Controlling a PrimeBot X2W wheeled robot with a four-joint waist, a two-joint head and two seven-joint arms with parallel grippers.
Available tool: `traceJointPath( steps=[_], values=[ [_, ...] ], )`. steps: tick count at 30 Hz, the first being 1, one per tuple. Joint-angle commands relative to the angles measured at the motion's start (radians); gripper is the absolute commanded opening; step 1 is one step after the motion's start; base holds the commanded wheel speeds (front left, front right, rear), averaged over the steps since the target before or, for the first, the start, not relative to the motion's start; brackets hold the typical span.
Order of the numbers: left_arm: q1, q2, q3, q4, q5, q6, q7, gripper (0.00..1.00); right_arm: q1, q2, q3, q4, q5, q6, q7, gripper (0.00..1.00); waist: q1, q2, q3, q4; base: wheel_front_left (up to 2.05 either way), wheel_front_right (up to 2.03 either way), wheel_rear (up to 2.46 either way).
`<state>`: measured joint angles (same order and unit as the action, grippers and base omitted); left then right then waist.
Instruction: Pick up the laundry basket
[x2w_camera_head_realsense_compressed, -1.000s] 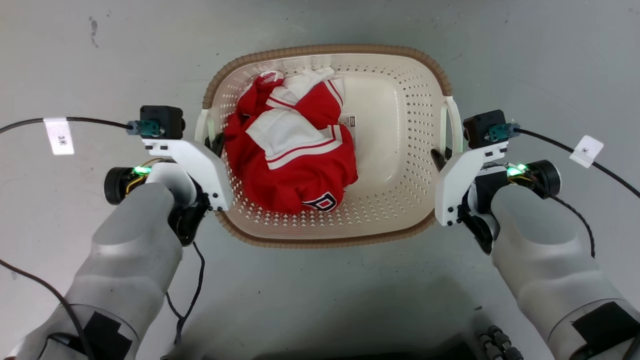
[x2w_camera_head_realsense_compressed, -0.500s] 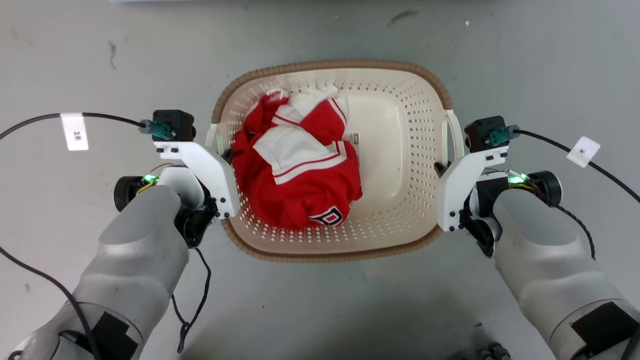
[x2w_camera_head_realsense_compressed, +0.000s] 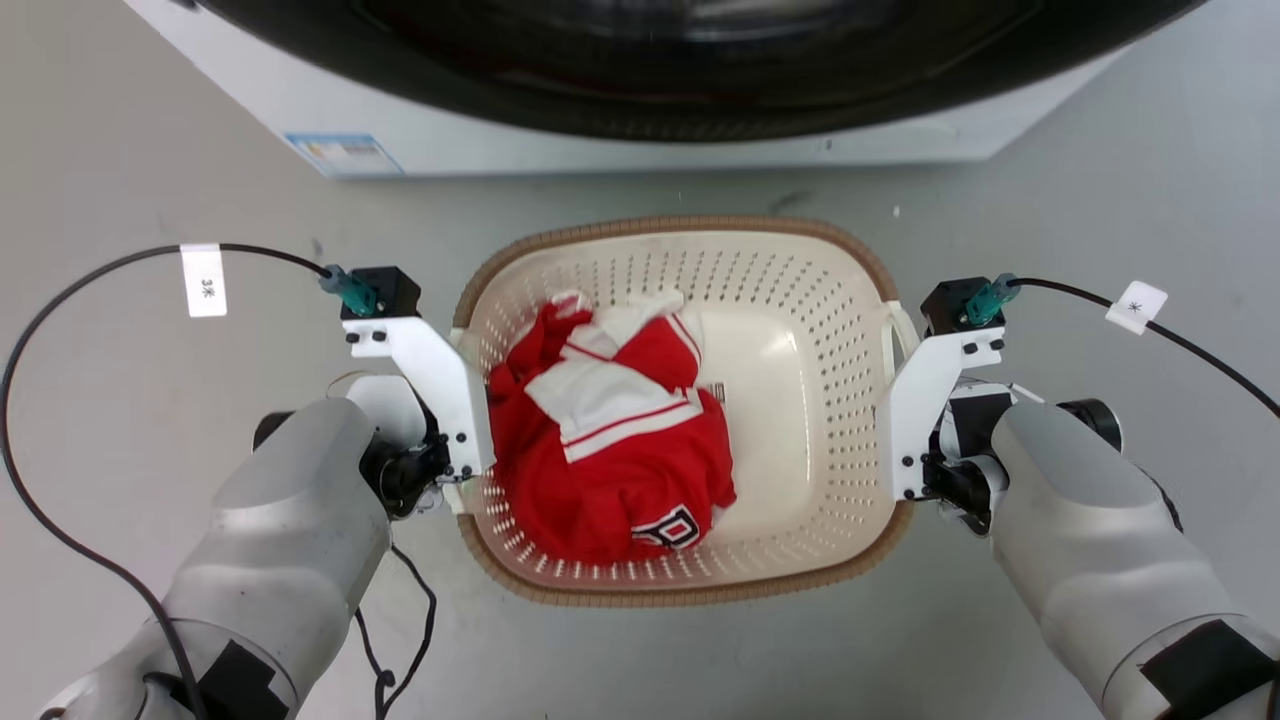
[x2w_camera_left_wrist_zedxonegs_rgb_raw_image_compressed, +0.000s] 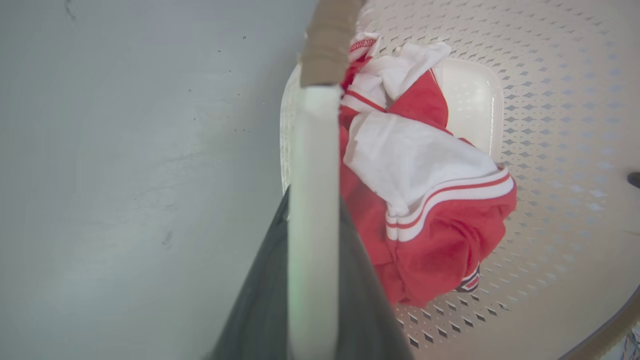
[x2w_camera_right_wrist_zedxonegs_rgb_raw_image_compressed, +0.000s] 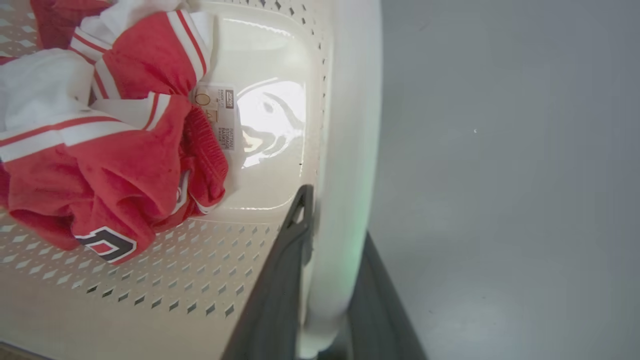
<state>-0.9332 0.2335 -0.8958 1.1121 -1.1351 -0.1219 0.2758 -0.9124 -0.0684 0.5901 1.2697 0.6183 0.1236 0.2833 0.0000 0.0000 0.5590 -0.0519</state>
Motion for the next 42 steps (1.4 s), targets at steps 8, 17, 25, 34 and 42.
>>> traceJointPath(
  steps=[8, 17, 25, 34, 42],
  values=[
    [0.025, -0.051, -0.021, -0.001, -0.067, -0.016, 0.096, 0.00, 0.035, 0.035, 0.037, -0.030, 0.085, 0.013, 0.157, 0.00, 0.0000, 0.0000, -0.202, 0.004, 0.00, 0.00, 0.00],
    [0.059, -0.037, -0.034, 0.030, -0.110, -0.016, 0.163, 0.00, 0.042, 0.034, 0.050, -0.020, 0.149, 0.013, 0.296, 0.00, 0.0000, 0.0000, -0.322, -0.015, 0.00, 0.00, 0.00],
    [0.083, -0.038, -0.043, 0.048, -0.131, -0.016, 0.216, 0.00, 0.061, 0.033, 0.041, 0.000, 0.190, 0.013, 0.396, 0.00, 0.0000, 0.0000, -0.399, -0.020, 0.00, 0.00, 0.00],
    [0.129, -0.047, -0.047, 0.067, -0.165, -0.015, 0.280, 0.00, 0.099, 0.032, 0.029, 0.012, 0.219, 0.013, 0.481, 0.00, 0.0000, 0.0000, -0.473, -0.023, 0.00, 0.00, 0.00],
    [0.178, -0.060, -0.049, 0.078, -0.187, -0.015, 0.305, 0.00, 0.140, 0.033, 0.034, 0.013, 0.251, 0.013, 0.533, 0.00, 0.0000, 0.0000, -0.521, -0.025, 0.00, 0.00, 0.00]
  ],
)
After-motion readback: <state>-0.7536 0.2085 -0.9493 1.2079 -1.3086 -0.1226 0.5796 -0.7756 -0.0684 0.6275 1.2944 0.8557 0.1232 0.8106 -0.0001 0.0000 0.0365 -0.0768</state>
